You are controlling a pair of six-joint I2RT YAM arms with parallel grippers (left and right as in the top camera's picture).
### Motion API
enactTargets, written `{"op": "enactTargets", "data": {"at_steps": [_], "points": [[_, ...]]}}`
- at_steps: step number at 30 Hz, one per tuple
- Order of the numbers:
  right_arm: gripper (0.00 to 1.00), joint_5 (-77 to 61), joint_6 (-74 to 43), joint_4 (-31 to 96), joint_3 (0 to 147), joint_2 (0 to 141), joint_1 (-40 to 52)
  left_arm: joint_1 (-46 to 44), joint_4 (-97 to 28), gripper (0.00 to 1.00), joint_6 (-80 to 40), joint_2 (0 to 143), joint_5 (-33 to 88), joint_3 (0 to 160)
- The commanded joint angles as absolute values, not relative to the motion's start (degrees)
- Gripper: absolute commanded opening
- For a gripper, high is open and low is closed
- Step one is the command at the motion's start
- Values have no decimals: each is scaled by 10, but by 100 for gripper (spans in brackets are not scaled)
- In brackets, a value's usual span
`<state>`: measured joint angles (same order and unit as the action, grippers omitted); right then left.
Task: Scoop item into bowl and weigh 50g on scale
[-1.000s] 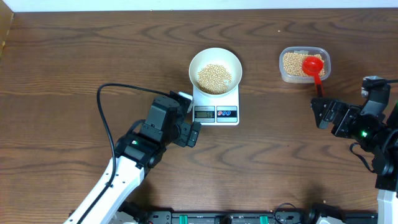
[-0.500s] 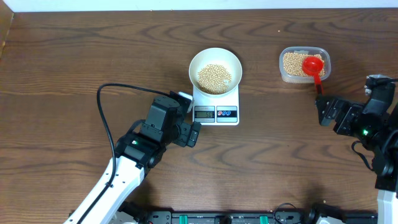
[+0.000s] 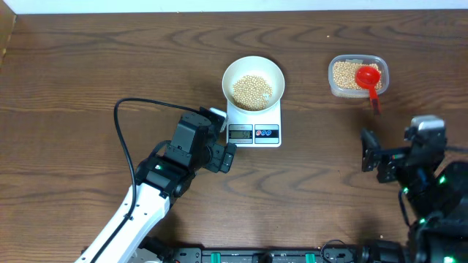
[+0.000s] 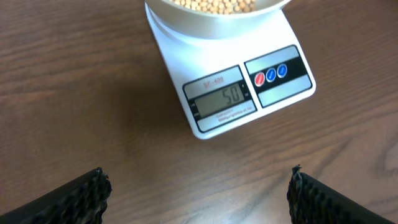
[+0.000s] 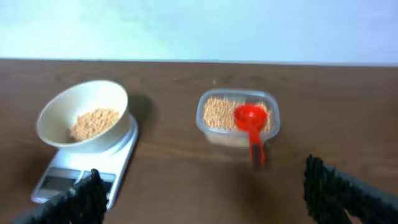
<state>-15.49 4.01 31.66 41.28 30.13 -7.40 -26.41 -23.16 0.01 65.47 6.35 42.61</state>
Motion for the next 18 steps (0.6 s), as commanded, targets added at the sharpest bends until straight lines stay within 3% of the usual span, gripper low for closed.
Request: {"op": "enactTargets", "data": {"at_steps": [1, 18], "points": [[99, -144, 87, 274, 332, 248, -70, -265, -233, 93, 2, 653, 69, 430], [99, -167, 93, 7, 25, 32, -70, -265, -233, 93, 2, 653, 69, 430]]}}
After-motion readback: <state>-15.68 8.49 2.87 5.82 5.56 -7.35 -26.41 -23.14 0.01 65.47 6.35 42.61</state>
